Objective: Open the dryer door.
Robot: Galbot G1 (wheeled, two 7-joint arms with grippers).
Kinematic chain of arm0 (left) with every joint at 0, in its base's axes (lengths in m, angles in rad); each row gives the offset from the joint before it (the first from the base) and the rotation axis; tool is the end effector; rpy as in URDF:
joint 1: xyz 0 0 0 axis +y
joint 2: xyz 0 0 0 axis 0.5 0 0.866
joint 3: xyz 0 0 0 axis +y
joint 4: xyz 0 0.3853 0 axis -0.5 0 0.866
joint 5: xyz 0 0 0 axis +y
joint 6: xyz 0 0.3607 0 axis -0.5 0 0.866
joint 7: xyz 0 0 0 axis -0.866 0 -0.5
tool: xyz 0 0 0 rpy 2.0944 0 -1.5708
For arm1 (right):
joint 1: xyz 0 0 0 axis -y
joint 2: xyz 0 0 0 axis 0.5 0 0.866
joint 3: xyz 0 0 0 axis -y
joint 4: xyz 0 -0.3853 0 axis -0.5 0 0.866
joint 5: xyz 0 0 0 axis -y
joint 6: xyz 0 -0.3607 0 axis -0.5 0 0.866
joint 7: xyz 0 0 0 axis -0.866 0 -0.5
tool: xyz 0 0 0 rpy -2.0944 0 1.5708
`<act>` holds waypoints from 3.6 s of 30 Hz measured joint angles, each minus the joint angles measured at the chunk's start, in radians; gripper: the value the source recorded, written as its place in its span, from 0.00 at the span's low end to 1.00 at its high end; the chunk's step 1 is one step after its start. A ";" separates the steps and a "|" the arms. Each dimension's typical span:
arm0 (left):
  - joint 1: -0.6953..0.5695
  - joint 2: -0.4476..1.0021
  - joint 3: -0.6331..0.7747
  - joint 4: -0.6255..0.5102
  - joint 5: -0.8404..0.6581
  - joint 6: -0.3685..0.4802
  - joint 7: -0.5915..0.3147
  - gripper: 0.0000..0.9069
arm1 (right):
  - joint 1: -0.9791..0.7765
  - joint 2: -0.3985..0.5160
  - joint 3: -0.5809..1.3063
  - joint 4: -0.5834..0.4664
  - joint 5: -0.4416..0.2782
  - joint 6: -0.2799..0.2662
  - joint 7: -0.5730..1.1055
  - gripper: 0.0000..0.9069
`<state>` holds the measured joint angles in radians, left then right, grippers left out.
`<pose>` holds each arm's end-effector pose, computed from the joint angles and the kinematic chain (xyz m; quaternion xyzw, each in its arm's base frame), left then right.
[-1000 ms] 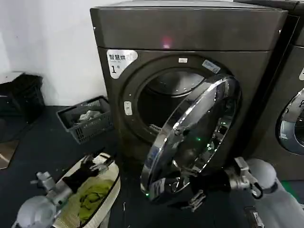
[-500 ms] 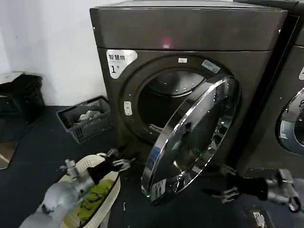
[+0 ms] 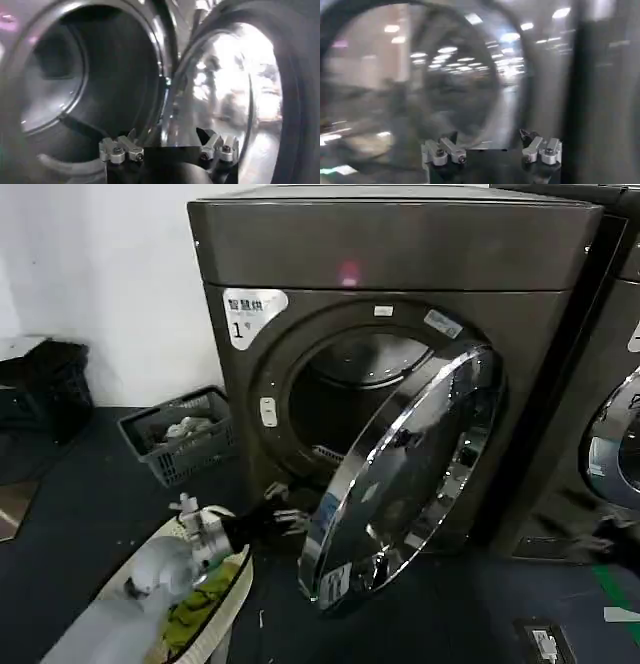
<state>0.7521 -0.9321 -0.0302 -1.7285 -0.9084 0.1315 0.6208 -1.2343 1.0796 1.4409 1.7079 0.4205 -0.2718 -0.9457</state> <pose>0.4062 0.0605 -0.2574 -0.5355 -0.8381 0.1041 0.0054 0.1832 -0.4086 -0.2000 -0.0908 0.9940 -0.0594 0.0145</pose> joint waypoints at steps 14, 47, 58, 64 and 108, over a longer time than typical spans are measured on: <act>-0.210 -0.016 0.258 0.019 -0.112 -0.041 -0.011 1.00 | -0.093 -0.005 0.251 0.063 -0.039 0.013 0.488 1.00; -0.479 -0.308 0.597 0.226 -0.076 -0.114 -0.182 1.00 | -0.269 -0.052 0.655 0.092 -0.064 -0.128 0.735 1.00; -0.516 -0.449 0.617 0.329 -0.055 -0.100 -0.193 1.00 | -0.283 -0.053 0.698 0.071 -0.089 -0.135 0.743 1.00; -0.523 -0.502 0.622 0.363 -0.039 -0.101 -0.209 1.00 | -0.293 -0.051 0.710 0.074 -0.088 -0.132 0.741 1.00; -0.490 -0.179 0.587 0.157 0.158 -0.487 -0.522 1.00 | -0.294 -0.094 0.782 0.051 -0.146 -0.070 0.745 1.00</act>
<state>0.2617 -1.1111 0.5572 -1.5719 -0.7503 -0.3556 0.0984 -1.5285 0.9853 2.2226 1.7589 0.2744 -0.3421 -0.2007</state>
